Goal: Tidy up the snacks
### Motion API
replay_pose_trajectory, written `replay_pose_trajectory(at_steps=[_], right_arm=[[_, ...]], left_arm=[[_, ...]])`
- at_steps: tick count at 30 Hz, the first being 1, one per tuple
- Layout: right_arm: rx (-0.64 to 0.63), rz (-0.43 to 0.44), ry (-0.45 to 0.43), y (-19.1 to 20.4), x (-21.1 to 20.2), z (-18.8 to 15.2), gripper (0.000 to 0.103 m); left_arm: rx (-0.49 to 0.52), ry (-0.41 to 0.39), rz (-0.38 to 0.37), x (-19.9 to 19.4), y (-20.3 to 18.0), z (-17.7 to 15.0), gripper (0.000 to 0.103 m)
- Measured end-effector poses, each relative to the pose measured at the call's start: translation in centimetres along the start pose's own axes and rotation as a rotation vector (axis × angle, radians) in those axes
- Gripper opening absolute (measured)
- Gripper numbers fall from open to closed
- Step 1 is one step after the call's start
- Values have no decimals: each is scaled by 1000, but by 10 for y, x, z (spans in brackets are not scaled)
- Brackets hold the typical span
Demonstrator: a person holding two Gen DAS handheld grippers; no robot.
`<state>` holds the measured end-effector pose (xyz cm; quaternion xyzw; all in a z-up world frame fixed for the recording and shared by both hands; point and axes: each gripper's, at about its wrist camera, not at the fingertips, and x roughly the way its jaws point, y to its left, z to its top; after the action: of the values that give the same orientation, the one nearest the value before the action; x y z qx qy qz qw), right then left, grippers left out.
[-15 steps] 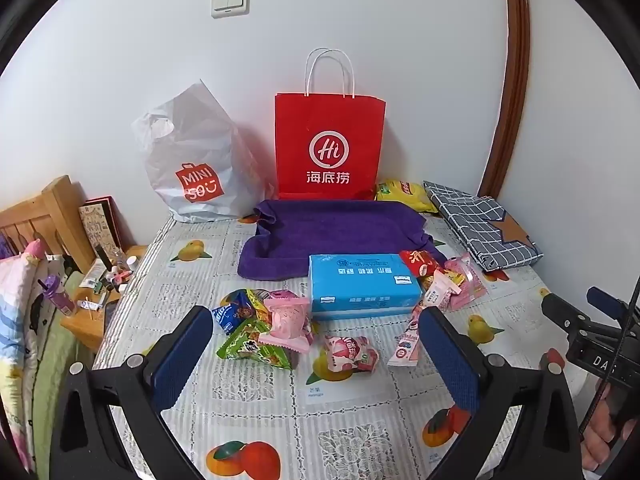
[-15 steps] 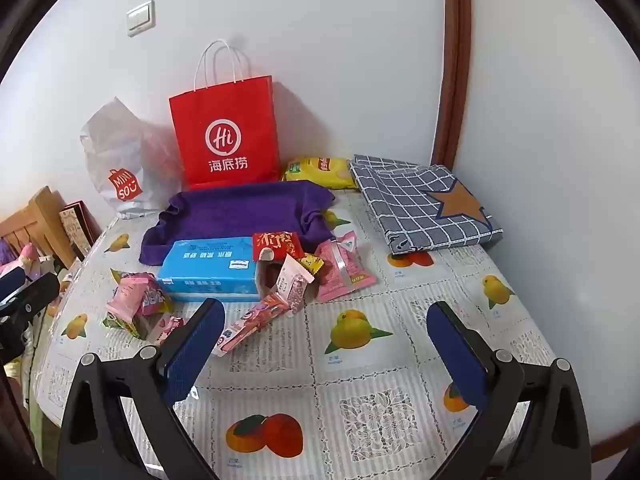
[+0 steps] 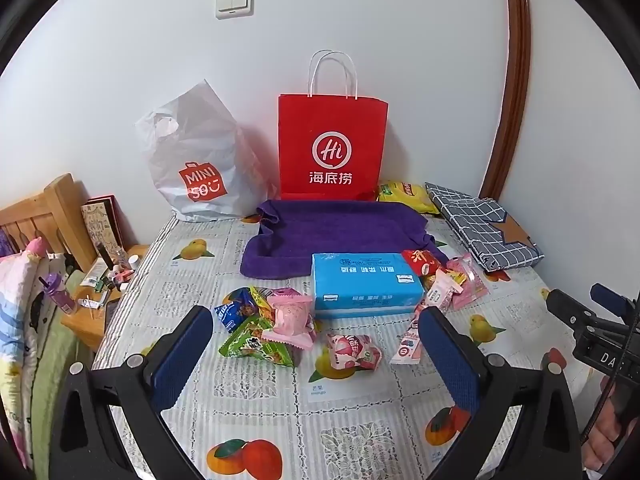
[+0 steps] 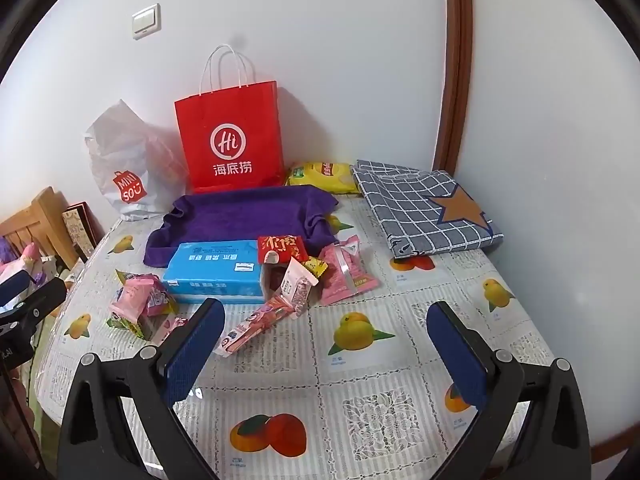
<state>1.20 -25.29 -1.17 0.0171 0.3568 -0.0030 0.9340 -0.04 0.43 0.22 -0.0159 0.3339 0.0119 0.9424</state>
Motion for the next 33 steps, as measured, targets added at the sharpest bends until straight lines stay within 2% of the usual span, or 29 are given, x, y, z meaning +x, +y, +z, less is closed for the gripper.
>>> replay_pose_trajectory(at_steps=[33], right_arm=[[-4, 32, -38, 9, -10, -5, 101]], left_arm=[[-11, -12, 4, 0, 1, -3, 103]])
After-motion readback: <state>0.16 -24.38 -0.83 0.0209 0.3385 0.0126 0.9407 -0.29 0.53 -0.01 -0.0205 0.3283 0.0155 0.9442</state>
